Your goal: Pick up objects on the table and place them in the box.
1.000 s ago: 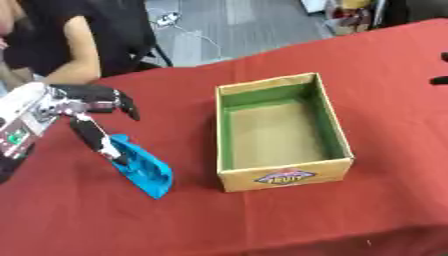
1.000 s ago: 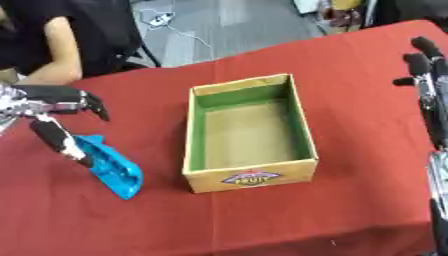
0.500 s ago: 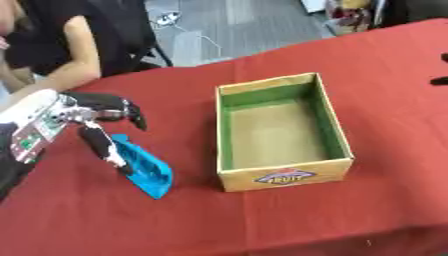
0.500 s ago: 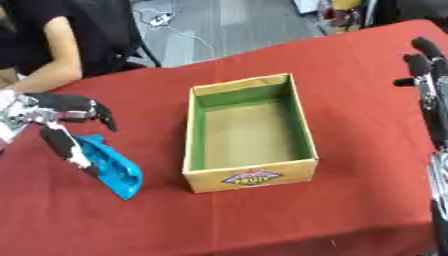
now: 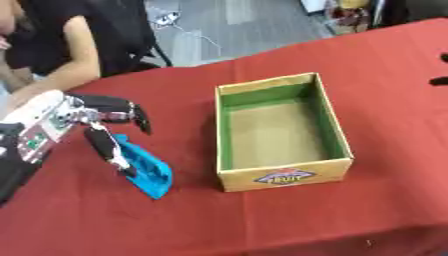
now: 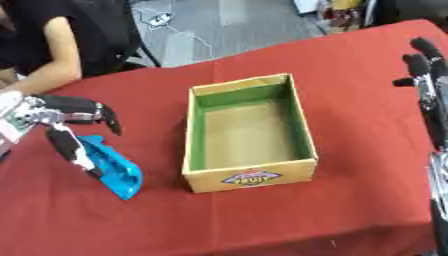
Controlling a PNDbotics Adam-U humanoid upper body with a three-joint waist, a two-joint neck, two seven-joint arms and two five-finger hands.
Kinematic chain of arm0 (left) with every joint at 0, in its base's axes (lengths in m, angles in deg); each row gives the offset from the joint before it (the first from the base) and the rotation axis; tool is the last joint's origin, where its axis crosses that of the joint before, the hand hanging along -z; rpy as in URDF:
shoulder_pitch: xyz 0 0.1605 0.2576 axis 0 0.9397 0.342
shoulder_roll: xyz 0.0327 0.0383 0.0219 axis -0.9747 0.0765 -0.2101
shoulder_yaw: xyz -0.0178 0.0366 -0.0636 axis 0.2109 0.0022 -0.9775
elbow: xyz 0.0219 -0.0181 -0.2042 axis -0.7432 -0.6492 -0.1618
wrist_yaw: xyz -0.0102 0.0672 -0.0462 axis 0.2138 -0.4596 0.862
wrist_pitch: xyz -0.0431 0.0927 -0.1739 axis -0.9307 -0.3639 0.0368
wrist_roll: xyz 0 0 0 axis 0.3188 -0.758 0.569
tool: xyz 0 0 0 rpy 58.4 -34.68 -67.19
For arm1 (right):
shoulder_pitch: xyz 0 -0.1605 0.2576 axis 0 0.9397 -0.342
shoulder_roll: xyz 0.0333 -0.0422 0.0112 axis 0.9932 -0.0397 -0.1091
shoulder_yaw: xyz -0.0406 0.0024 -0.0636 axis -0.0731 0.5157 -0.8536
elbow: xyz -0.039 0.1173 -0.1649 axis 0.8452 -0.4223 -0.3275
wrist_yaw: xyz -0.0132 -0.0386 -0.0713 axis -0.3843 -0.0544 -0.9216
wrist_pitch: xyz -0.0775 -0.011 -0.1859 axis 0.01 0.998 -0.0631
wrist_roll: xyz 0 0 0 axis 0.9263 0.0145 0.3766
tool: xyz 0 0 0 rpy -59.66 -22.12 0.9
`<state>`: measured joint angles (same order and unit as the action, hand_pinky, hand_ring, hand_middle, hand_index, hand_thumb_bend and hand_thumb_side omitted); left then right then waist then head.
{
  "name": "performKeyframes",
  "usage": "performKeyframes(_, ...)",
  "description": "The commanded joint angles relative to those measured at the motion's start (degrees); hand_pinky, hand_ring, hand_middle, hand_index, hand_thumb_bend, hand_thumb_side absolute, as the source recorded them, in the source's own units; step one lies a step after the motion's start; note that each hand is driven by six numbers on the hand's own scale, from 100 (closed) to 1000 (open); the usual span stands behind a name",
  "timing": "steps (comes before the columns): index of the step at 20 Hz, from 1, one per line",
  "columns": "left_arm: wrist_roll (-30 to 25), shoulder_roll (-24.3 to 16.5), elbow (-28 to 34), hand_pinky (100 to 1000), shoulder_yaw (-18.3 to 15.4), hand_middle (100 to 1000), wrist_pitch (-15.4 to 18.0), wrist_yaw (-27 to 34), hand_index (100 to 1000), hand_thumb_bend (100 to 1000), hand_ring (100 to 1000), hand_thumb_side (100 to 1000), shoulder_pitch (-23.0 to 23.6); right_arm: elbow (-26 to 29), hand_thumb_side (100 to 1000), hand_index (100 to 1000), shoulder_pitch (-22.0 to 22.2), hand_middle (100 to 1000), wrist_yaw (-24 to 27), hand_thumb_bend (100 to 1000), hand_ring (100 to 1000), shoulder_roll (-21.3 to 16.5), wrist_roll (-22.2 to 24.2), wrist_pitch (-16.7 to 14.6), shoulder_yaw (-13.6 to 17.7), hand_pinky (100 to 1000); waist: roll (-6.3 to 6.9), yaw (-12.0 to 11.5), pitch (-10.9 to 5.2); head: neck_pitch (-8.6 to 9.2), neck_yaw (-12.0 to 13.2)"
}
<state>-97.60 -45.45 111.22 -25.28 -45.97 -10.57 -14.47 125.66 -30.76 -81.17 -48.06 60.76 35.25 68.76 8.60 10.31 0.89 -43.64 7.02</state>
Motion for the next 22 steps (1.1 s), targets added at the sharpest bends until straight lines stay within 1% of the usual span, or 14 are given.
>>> performKeyframes(1,-0.8,-1.0,-0.2,775,-0.1,720,0.1,0.2,805,1000,771,469,-1.3,1.0,1000,1000,-1.2,963,0.1,450,906,-0.3,0.1,-0.1,0.0,675,-0.34,0.0,-0.41,0.27,0.3)
performKeyframes(16,-2.5,0.7,-2.2,772,0.9,716,0.9,0.6,799,1000,767,450,-0.7,1.1,1000,1000,-1.4,964,0.1,451,906,-0.3,0.1,-0.1,0.1,676,-0.39,0.1,-0.17,0.26,0.4)
performKeyframes(22,-2.3,1.4,-2.5,768,1.0,707,1.0,0.6,795,1000,754,445,-0.5,1.1,1000,1000,-1.5,964,0.1,451,907,-0.3,0.1,-0.1,0.1,676,-0.46,0.1,-0.06,0.26,0.4)
